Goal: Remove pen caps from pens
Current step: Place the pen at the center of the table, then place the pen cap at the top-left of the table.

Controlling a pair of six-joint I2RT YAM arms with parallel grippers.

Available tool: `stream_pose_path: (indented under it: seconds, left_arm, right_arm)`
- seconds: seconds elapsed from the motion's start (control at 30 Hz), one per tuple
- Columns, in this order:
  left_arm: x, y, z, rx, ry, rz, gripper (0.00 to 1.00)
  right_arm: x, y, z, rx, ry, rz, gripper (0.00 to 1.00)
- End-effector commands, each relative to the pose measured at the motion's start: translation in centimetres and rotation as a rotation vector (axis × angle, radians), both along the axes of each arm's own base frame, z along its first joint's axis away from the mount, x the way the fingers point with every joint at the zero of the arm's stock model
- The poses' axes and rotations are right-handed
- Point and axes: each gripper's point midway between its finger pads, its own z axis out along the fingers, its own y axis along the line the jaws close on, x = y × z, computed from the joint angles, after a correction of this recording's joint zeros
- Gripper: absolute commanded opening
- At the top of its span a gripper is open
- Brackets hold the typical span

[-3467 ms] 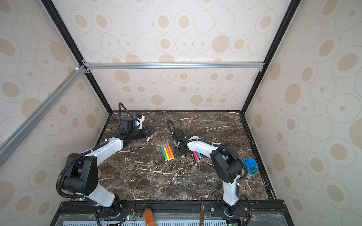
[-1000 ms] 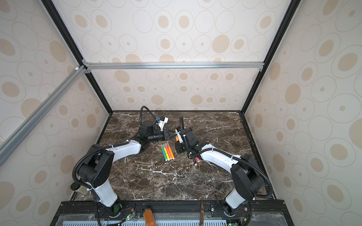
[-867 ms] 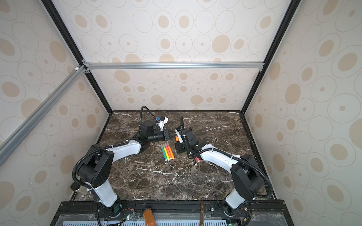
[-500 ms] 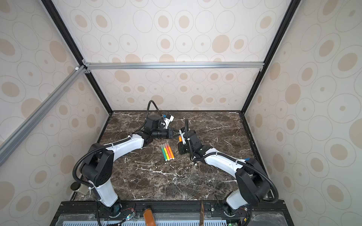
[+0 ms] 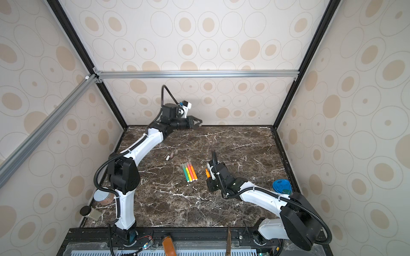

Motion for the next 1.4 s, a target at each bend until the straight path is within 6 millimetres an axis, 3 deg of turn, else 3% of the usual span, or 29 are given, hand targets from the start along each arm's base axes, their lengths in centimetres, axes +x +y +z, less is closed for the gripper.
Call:
stream_pose_path:
  seconds: [0.0,0.1,0.3,0.57,0.77,1.13,1.37]
  left_arm:
    - [1.2,0.4,4.3,0.023,-0.109,0.043,0.00]
    - [1.6,0.5,5.3,0.053,-0.120,0.048,0.00]
    - [1.4,3.9,1.9,0.216,-0.059,0.129,0.00]
    - [-2.5,13.2,-4.6,0.293,0.038,0.305,0.00]
    - [-5.3,18.6,-9.7,0.405,0.126,0.414,0.00]
    - [-8.0,22.8,-15.7,0.464,0.224,0.474,0.00]
    - [-7.9,23.5,-16.4,0.497,0.241,0.479,0.00]
  right_arm:
    - [-0.9,-0.5,0.0,-0.009,0.028,0.011,0.00]
    - [-0.5,-0.7,0.7,-0.023,0.010,-0.002,0.00]
    - [1.6,-1.8,0.8,-0.142,0.008,-0.082,0.00]
    - [4.0,-0.4,-1.2,-0.265,0.106,-0.072,0.00]
    - [4.6,-0.7,-3.2,-0.339,0.165,-0.088,0.00]
    - [3.8,-2.2,-5.9,-0.404,0.227,-0.121,0.18]
    - [4.0,-3.3,-6.2,-0.463,0.219,-0.128,0.29]
